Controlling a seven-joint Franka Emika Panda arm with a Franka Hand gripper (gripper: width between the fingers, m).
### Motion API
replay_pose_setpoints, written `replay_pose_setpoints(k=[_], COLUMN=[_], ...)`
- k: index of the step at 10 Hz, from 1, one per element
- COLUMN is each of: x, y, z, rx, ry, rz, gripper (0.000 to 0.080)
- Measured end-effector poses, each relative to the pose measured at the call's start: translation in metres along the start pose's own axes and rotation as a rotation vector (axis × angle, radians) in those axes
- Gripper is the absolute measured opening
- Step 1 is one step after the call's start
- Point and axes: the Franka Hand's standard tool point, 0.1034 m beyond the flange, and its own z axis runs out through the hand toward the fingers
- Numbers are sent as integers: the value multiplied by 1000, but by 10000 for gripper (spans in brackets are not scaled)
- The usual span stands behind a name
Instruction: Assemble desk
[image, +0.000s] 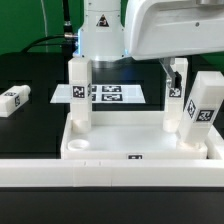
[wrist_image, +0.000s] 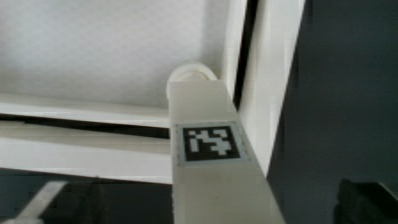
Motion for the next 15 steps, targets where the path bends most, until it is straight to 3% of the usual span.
replay_pose_setpoints(k=[2, 5, 7, 8, 9, 15], x=[12, 14, 13, 13, 13, 4], y=[4, 5, 6, 6, 6, 12], z=[-2, 2, 3, 3, 3, 1], rx=[-2, -3, -4, -4, -4, -13], ry=[9, 15, 15, 15, 15, 141], rz=[7, 6, 6, 7, 7, 70], gripper=[649, 649, 396, 396, 288, 289])
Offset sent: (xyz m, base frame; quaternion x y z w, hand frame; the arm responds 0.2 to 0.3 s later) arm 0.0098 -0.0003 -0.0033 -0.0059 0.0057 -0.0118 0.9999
